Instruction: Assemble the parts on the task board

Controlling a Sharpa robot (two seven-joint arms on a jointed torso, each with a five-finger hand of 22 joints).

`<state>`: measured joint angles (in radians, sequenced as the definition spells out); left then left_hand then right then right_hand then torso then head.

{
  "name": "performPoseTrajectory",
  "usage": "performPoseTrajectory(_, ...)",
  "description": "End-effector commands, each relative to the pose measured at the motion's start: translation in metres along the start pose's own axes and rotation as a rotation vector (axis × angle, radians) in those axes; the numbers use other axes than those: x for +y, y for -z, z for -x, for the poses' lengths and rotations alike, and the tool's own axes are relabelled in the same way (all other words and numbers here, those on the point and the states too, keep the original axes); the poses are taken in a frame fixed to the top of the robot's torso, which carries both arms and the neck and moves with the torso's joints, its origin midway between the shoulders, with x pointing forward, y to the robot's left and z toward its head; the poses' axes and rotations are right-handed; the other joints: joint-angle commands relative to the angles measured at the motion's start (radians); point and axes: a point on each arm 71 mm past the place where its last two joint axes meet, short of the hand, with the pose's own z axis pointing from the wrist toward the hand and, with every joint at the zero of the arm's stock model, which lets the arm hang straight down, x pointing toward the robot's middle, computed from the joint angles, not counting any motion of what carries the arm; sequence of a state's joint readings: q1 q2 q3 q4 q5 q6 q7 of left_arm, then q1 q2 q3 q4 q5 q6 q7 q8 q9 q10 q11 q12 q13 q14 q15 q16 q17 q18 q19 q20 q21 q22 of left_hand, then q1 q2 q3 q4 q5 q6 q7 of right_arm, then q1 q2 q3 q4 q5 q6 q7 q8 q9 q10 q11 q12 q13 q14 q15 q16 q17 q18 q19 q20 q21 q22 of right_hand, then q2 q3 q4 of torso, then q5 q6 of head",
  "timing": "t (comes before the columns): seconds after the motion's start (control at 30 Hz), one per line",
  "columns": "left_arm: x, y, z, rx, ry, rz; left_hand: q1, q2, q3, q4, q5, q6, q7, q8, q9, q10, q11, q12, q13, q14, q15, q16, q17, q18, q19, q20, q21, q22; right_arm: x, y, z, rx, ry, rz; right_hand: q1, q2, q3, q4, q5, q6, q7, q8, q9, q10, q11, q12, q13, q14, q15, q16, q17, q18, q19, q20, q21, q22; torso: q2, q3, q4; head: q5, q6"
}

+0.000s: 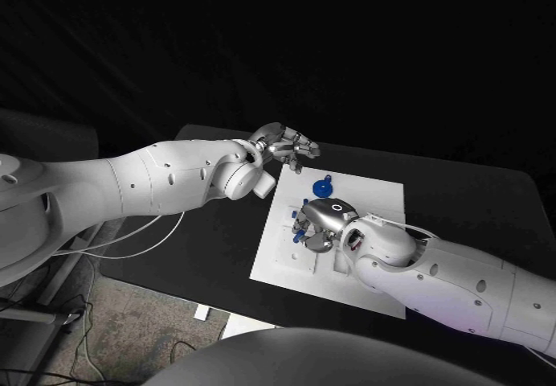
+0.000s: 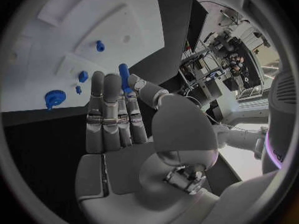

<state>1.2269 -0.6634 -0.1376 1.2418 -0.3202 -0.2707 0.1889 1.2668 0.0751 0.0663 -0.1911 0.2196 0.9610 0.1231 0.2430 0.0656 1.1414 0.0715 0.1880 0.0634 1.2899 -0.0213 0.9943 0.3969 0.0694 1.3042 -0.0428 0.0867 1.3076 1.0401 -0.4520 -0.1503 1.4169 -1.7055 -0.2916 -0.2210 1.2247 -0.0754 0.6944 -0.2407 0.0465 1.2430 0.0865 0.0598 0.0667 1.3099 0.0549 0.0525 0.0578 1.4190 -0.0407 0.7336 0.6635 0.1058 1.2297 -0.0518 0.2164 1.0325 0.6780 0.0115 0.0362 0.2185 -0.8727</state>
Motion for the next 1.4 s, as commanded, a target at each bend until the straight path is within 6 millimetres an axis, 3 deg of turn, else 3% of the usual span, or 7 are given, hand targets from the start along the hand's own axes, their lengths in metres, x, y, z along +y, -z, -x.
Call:
performPoseTrajectory(0.03, -0.002, -0.001, -0.003, 0.015, 0.008, -0.008, -0.003, 0.0, -0.002, 0.005, -0.002, -0.006, 0.002, -0.004, 0.001, -0.002, 0.001, 0.001, 0.0, 0.004, 0.003, -0.006, 0.001, 0.012, 0.005, 0.002, -0.005, 0.012, 0.003, -0.001, -0.006, 0.032, 0.042, 0.007, 0.003, 0.011, 0.002, -0.003, 0.002, 0.01, -0.001, 0.004, 0.002, 0.027, -0.019, 0.006, 0.002, 0.003, -0.003, -0.003, 0.001, 0.01, 0.006, 0.003, -0.006, 0.001, 0.0, 0.0008, -0.001, 0.003, 0.0)
performPoseTrajectory(0.7, -0.003, -0.003, -0.006, 0.022, 0.009, -0.009, -0.003, 0.0, -0.002, 0.005, -0.002, -0.006, 0.002, -0.004, 0.001, -0.002, 0.001, 0.001, 0.0, 0.004, 0.003, -0.006, 0.001, 0.012, 0.005, 0.002, -0.005, 0.012, 0.009, -0.005, -0.027, 0.105, 0.074, 0.002, -0.001, 0.014, 0.002, -0.01, 0.003, 0.01, -0.001, 0.004, 0.002, 0.028, -0.019, 0.006, 0.002, 0.006, -0.003, -0.004, 0.001, 0.011, 0.01, 0.003, -0.011, 0.01, 0.0, 0.0017, 0.0022, 0.008, 0.0)
performPoseTrajectory(1.03, -0.003, -0.003, -0.006, 0.024, 0.009, -0.009, -0.002, 0.001, -0.003, 0.006, -0.002, -0.007, 0.002, -0.002, 0.002, -0.003, 0.001, 0.003, 0.0, 0.003, 0.003, -0.007, 0.001, 0.012, 0.004, 0.002, -0.005, 0.011, 0.006, -0.006, -0.031, 0.114, 0.079, -0.009, -0.002, 0.015, 0.001, -0.012, 0.003, 0.01, -0.001, 0.004, 0.002, 0.028, -0.02, 0.006, 0.002, 0.006, -0.003, -0.004, 0.001, 0.012, 0.011, 0.003, -0.013, 0.013, 0.0, 0.0011, -0.0026, 0.014, 0.0)
performPoseTrajectory(1.4, -0.003, -0.004, -0.007, 0.026, 0.009, -0.009, -0.002, 0.001, -0.003, 0.006, -0.002, -0.007, 0.002, -0.002, 0.002, -0.003, 0.001, 0.003, 0.0, 0.003, 0.003, -0.007, 0.001, 0.012, 0.004, 0.002, -0.005, 0.011, 0.006, -0.007, -0.035, 0.12, 0.081, -0.013, -0.003, 0.016, 0.001, -0.013, 0.003, 0.01, -0.001, 0.004, 0.002, 0.028, -0.019, 0.006, 0.002, 0.006, -0.003, -0.004, 0.0, 0.012, 0.012, 0.004, -0.016, 0.016, 0.0, 0.0021, -0.0006, 0.014, 0.0)
